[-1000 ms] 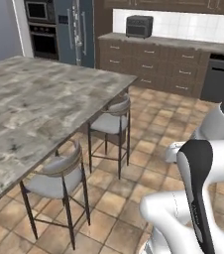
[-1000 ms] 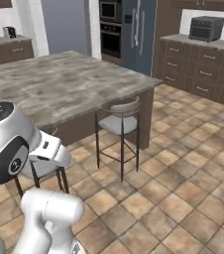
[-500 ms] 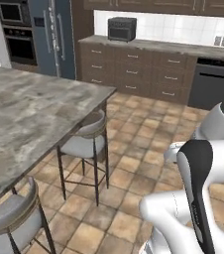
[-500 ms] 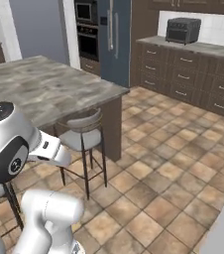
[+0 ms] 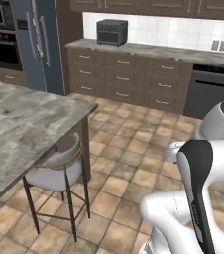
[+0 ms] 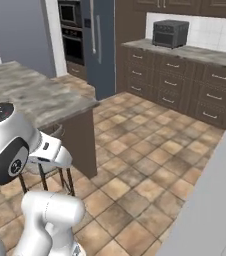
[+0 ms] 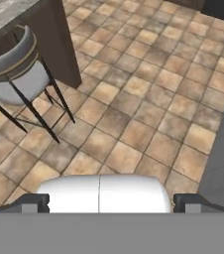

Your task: Pick up the kiwi and banana from the fridge and place one fruit on each plate on the dining counter.

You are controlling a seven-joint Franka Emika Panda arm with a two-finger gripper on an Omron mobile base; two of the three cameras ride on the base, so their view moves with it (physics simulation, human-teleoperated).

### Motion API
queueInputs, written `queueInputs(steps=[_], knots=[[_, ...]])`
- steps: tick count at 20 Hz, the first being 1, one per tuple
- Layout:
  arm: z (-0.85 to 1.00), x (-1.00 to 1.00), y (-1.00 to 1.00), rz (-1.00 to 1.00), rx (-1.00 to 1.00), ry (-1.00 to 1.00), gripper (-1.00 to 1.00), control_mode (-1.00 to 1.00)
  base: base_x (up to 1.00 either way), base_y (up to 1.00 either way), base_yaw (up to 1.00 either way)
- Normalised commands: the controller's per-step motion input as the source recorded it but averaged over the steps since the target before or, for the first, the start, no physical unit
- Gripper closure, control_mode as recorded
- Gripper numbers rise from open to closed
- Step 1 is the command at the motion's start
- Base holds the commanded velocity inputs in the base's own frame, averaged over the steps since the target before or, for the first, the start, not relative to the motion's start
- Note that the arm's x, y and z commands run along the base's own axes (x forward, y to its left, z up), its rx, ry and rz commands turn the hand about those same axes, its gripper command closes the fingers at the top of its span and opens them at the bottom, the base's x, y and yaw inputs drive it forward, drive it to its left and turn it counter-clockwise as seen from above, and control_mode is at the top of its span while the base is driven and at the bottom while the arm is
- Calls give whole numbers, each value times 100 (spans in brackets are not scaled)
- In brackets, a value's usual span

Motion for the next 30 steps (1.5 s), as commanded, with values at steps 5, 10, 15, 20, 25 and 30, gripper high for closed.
queueInputs(steps=[5, 10, 15, 20, 25, 30], knots=[[0, 0, 0, 0, 0, 0, -100, 100, 100, -86, 0], [0, 0, 0, 0, 0, 0, -100, 100, 100, -81, 0], [0, 0, 0, 0, 0, 0, -100, 100, 100, -65, 2], [0, 0, 0, 0, 0, 0, -100, 100, 100, -46, 21], [0, 0, 0, 0, 0, 0, -100, 100, 100, -35, 36], [0, 0, 0, 0, 0, 0, -100, 100, 100, -21, 51]])
